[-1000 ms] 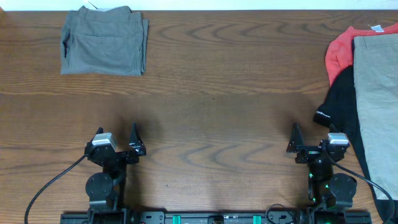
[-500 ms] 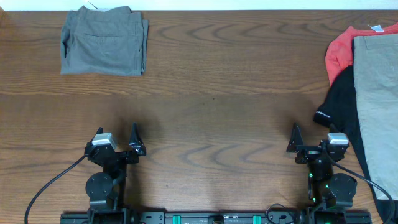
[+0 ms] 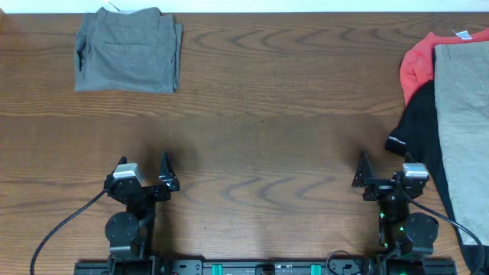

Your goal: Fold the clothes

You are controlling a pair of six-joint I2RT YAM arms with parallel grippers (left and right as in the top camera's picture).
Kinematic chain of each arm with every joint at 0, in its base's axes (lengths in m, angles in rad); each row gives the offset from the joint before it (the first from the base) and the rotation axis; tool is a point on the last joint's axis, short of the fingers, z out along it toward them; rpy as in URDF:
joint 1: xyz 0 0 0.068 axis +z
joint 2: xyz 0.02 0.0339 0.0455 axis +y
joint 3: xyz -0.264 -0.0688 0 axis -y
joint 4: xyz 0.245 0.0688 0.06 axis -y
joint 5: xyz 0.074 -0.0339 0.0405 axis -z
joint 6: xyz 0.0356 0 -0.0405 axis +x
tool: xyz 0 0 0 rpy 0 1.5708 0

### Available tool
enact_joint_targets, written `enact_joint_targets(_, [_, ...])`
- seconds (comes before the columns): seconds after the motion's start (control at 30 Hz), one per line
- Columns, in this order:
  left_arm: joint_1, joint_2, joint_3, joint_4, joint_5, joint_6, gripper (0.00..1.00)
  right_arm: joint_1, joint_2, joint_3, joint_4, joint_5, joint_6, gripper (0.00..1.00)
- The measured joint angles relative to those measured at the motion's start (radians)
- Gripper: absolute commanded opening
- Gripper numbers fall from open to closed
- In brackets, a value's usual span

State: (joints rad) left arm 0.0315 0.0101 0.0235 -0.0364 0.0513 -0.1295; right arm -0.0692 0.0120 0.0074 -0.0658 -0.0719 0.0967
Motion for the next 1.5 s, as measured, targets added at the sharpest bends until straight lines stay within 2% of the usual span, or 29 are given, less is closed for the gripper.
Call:
enact_joint_targets(1.4, [0.000, 0.000, 0.000, 0.000, 0.000, 0.000, 0.98, 0.000, 0.000, 0.000, 0.001, 0.000, 0.000, 0.99])
enact_joint_targets(1.5, [0.000, 0.000, 0.000, 0.000, 0.000, 0.000, 0.98, 0.000, 0.000, -0.001, 0.041, -0.007, 0.017, 0.99])
